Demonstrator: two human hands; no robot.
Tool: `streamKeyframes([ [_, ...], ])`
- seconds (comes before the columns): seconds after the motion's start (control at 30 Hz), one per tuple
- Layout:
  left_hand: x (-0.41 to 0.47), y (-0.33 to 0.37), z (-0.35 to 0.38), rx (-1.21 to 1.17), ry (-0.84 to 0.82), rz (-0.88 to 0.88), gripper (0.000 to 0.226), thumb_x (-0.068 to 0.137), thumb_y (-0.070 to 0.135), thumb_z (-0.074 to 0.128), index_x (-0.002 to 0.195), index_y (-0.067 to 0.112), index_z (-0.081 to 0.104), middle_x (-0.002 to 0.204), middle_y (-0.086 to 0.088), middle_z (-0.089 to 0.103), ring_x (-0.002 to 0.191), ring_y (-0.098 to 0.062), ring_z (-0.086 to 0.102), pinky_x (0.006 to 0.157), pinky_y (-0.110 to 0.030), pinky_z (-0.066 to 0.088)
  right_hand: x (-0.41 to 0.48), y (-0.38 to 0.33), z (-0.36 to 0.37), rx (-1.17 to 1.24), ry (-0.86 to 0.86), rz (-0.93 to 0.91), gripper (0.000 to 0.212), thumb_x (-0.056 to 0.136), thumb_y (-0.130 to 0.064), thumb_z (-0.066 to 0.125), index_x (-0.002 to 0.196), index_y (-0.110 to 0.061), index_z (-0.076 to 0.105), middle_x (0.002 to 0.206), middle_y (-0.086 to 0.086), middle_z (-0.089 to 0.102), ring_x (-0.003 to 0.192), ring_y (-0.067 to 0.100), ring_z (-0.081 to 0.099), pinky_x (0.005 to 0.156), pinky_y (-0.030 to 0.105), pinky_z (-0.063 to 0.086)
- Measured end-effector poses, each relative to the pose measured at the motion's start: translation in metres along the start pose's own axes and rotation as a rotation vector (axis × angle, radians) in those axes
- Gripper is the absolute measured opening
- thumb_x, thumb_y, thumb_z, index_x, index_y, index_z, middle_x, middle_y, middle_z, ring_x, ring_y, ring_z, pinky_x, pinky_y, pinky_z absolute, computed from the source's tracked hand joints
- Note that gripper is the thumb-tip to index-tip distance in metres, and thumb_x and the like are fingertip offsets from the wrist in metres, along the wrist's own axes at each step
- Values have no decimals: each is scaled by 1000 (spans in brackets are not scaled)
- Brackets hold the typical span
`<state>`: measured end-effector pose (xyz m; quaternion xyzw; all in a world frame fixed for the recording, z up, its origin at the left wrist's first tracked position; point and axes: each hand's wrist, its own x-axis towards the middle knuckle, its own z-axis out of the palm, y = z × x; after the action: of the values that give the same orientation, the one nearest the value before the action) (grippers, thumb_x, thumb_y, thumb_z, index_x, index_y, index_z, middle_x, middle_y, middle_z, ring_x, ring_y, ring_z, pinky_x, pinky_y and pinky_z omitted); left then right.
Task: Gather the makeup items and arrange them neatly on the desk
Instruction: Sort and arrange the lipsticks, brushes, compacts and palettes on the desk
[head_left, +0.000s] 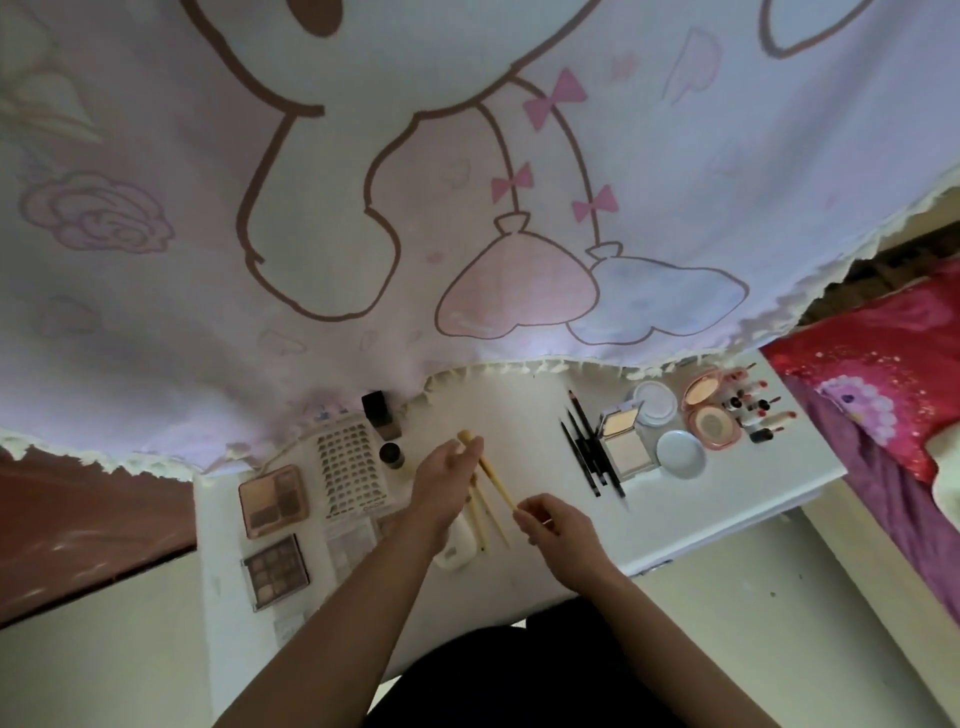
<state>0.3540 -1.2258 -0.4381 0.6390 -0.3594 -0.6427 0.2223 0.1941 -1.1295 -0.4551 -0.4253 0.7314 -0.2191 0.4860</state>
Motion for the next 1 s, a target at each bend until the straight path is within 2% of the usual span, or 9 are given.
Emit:
streamKeyframes([
  [0.1,12,12,23,-86,-42,-4,23,94,25,65,94,3,72,82,-6,68,74,-15,57,66,-27,50,-7,11,-11,-16,64,42,7,92,-39,66,92,-33,67,82,-10,69,77,3,65,74,21,53],
  [0.27,37,14,69,-122,-72,-113,22,91,12,68,104,-5,68,79,-10,65,67,-16,59,81,-35,58,-3,36,-35,-17,182,115,16,90,-22,67,105,-26,72,92,-10,70,80,-4,63,75,3,44],
  [0.33,48,12,84,-47,-51,-118,22,90,7,68,108,-5,67,80,-10,66,67,-16,60,78,-34,58,1,46,-42,-14,189,163,21,89,-16,63,105,-24,73,93,-8,72,80,-1,65,80,10,49],
  [0.43,62,13,104,57,3,-97,20,88,6,70,107,3,66,92,-12,68,74,-17,63,73,-29,59,9,56,-52,8,238,231,20,86,-18,62,100,-29,71,89,-13,71,81,-1,66,78,16,49],
  [0.63,92,10,130,129,74,-79,23,86,14,74,106,5,66,105,-15,70,86,-21,68,79,-32,59,30,66,-58,-11,315,245,14,88,-18,63,86,-31,66,90,-12,70,83,9,66,81,27,52],
  [0.7,93,11,132,151,80,-78,35,86,27,75,113,8,63,107,-11,69,87,-19,68,83,-33,59,32,66,-59,-35,296,257,14,88,-19,63,86,-32,66,93,-12,69,85,10,64,82,28,52],
  [0.77,89,11,128,165,88,-87,46,87,28,74,124,8,58,110,-10,66,90,-19,68,85,-34,58,30,66,-61,-47,282,255,11,88,-21,64,87,-32,66,93,-14,67,85,8,63,80,26,50],
  [0.87,80,12,112,216,106,-43,39,90,20,67,127,10,58,108,-7,65,92,-19,67,81,-33,59,25,60,-60,-72,285,246,8,87,-25,63,90,-32,66,92,-16,65,84,6,63,77,26,49],
  [1.0,65,9,75,351,217,57,24,91,22,61,114,17,66,101,-1,68,85,-16,67,81,-37,59,20,47,-41,-127,210,176,11,87,-32,64,97,-31,64,90,-16,62,83,5,58,74,23,42],
])
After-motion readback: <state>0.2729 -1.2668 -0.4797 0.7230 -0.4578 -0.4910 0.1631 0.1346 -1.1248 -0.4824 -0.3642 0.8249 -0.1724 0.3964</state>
